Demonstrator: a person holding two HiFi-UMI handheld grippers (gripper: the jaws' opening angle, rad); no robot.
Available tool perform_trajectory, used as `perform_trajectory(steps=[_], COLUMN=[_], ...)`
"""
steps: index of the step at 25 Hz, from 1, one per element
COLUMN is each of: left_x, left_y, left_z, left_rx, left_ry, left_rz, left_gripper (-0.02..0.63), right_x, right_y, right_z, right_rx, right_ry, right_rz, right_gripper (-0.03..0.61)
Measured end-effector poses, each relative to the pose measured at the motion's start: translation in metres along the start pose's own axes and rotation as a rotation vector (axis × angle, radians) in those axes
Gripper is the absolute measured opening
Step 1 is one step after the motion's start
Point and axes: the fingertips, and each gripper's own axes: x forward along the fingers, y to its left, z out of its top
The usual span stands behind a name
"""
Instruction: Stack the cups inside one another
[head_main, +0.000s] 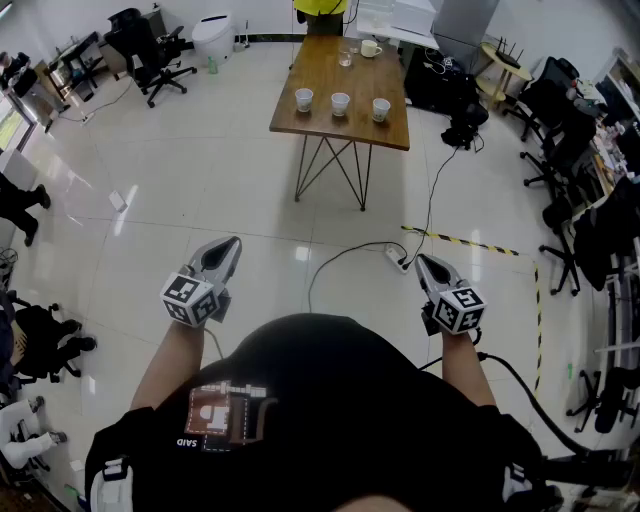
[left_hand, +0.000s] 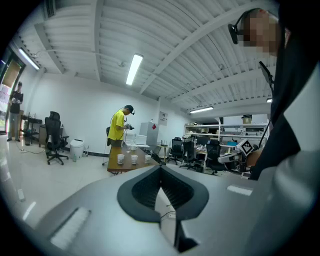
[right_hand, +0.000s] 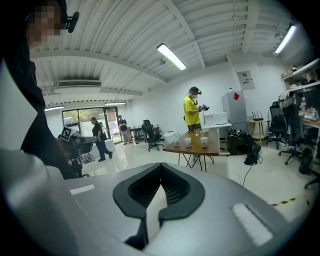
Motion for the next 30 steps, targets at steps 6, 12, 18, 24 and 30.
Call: perform_trajectory(steps=[6,12,18,24,30], left_x=[0.026,0.050,0.060,0.073,0.102], left_y=[-0.043,-0.088,-0.109,-0.089,-0.038], left_z=[0.007,0.007,0.001,0.005,0.010], left_rx=[0.009,0.009,0.011,-0.013,-0.020], left_ry=[0.004,0.010,0.026,0.022,0.009], left_rz=[0.005,0.012,0.018,0.020,-0.031], left_gripper=[0.002,0.002,0.002,0.002,0.002], right_x=[-0.028,-0.051,-0.057,-0.039,0.006], right_y=[-0.039,-0.077,-0.102,-0.104,-0.096], right_z=[0.004,0.000,0.001,0.011,0.027], right_rx=[-0.013,-0.041,-0.039,-0.045,-0.056], right_ry=[0.000,0.015,0.016,0.020,0.038], right_rz=[0.005,0.026,0.038,0.036,-0.006], right_gripper=[0.014,0.015,0.014,0.015,0.015])
